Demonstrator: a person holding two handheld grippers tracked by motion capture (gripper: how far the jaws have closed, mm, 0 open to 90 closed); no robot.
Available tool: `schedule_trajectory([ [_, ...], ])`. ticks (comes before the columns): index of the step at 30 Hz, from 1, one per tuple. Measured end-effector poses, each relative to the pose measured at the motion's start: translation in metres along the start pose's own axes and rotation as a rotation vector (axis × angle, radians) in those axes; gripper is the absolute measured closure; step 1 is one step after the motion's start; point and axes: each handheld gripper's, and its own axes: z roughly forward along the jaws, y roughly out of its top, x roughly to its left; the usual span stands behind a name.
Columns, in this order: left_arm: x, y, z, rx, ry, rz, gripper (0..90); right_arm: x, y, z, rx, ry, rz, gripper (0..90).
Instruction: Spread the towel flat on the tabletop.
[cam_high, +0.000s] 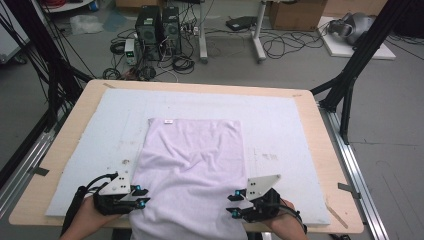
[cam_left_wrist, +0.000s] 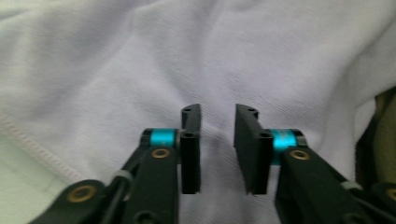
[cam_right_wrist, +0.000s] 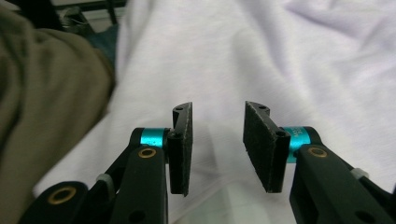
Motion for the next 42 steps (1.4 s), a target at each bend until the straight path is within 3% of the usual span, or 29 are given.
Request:
schedule_trajectory([
  [2, 0.004, 0.003, 0.001, 0.003, 0.014, -0.003, 62.7, -0.007, 0.003, 0.007, 0.020, -0.011, -0.014, 62.7],
  [5, 0.009, 0.002, 0.008, 0.031, 0.006, -0.005, 62.7, -0.015, 0.003, 0.023, 0.065, -0.003, -0.024, 63.6],
  [7, 0.009, -0.002, 0.013, 0.037, -0.009, 0.005, 73.9, -0.018, 0.000, 0.033, 0.113, -0.001, -0.035, 67.3],
  [9, 0.008, -0.003, 0.012, 0.025, -0.021, -0.001, 86.3, -0.021, -0.003, 0.033, 0.104, 0.024, -0.020, 80.8],
  [13, 0.002, -0.005, 0.007, 0.032, -0.012, 0.005, 88.4, -0.018, -0.007, 0.026, 0.117, 0.034, -0.028, 87.2],
  [16, -0.010, -0.008, -0.006, 0.006, -0.042, 0.015, 88.4, -0.010, -0.013, 0.016, 0.121, 0.055, -0.024, 87.3],
  [18, -0.020, -0.009, -0.014, -0.012, -0.053, 0.026, 87.8, -0.003, -0.015, 0.007, 0.101, 0.095, -0.017, 86.5],
  [19, -0.021, -0.009, -0.016, -0.016, -0.041, 0.032, 85.8, 0.000, -0.015, 0.003, 0.085, 0.091, -0.021, 84.6],
  [20, -0.021, -0.008, -0.017, -0.016, -0.029, 0.021, 75.9, 0.002, -0.013, 0.000, 0.071, 0.086, -0.018, 81.5],
  [25, -0.005, -0.003, -0.014, -0.022, 0.017, -0.003, 66.6, -0.010, -0.004, -0.005, 0.006, 0.026, 0.017, 70.5],
  [30, 0.010, -0.012, -0.003, 0.028, 0.062, -0.031, 61.5, -0.028, -0.011, 0.006, 0.030, 0.005, 0.048, 66.2],
  [31, 0.012, -0.015, -0.001, 0.035, 0.057, -0.039, 61.7, -0.030, -0.014, 0.009, 0.036, 0.008, 0.059, 65.4],
  [32, 0.013, -0.017, -0.001, 0.011, 0.047, -0.050, 64.3, -0.031, -0.017, 0.011, 0.052, 0.013, 0.065, 65.4],
  [34, 0.011, -0.018, -0.002, 0.013, 0.027, -0.040, 80.9, -0.031, -0.022, 0.015, 0.081, 0.013, 0.065, 66.0],
  [35, 0.008, -0.017, -0.002, 0.019, 0.028, -0.035, 86.5, -0.030, -0.023, 0.014, 0.071, 0.010, 0.064, 67.8],
  [36, 0.004, -0.017, -0.005, 0.033, 0.000, -0.029, 87.1, -0.029, -0.024, 0.013, 0.069, 0.015, 0.070, 72.8],
  [38, -0.002, -0.020, -0.010, 0.036, -0.012, -0.017, 87.3, -0.026, -0.026, 0.011, 0.075, 0.036, 0.067, 74.7],
  [41, -0.004, -0.026, -0.022, 0.021, -0.002, -0.022, 84.5, -0.018, -0.028, 0.006, 0.088, 0.059, 0.062, 74.0],
  [42, -0.001, -0.026, -0.024, 0.019, 0.017, -0.029, 78.3, -0.018, -0.028, 0.005, 0.082, 0.056, 0.064, 72.8],
])
